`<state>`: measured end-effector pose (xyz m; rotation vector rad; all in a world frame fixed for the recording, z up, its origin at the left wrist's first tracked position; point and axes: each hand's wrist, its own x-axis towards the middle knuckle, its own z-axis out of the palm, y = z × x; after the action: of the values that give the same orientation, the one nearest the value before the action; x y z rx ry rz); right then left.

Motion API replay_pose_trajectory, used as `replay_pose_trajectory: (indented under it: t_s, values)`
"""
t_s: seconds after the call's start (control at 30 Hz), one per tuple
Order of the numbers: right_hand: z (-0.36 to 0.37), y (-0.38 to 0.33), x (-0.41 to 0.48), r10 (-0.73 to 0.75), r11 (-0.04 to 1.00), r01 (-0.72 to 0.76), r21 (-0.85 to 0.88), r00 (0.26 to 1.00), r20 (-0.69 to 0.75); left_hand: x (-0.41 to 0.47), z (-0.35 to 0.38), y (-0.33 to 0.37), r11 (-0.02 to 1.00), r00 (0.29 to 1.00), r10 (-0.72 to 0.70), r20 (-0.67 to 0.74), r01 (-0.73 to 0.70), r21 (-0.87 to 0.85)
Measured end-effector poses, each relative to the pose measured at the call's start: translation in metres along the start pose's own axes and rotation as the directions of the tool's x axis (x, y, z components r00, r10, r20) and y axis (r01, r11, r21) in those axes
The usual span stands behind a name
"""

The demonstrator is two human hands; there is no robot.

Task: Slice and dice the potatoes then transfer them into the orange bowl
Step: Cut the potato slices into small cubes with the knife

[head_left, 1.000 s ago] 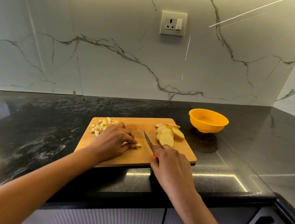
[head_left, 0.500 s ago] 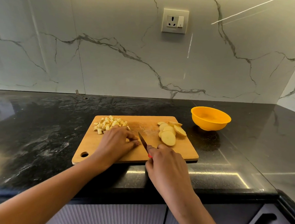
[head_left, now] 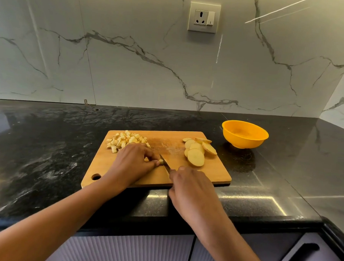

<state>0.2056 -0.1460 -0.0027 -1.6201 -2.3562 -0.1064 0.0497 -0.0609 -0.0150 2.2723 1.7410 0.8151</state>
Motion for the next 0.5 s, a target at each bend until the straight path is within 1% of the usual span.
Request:
replay_pose_trajectory:
  t_s: [0.07,0.17,0.33,0.5]
  values:
    - [-0.009,0.006,-0.01,-0.018,1.0,0.018,0.01,1.0,0.012,-0.001,0.0,-0.002,1.0,1.0,-0.026,0.001,0.026,-0.013]
    - [-0.023,0.013,-0.016,-0.007,0.999,0.007,0.048,1.0,0.002,-0.002,-0.002,-0.002,0.997,0.998,-0.06,0.024,0.061,-0.039]
    - [-0.02,0.003,-0.008,0.012,0.994,0.001,0.107,0.993,-0.118,-0.004,-0.001,-0.003,0.998,0.998,-0.056,0.015,0.056,-0.006]
    - [-0.009,-0.009,-0.003,0.029,0.993,-0.018,0.116,0.996,-0.088,-0.005,0.001,-0.006,0.997,0.998,-0.058,-0.009,0.058,-0.056]
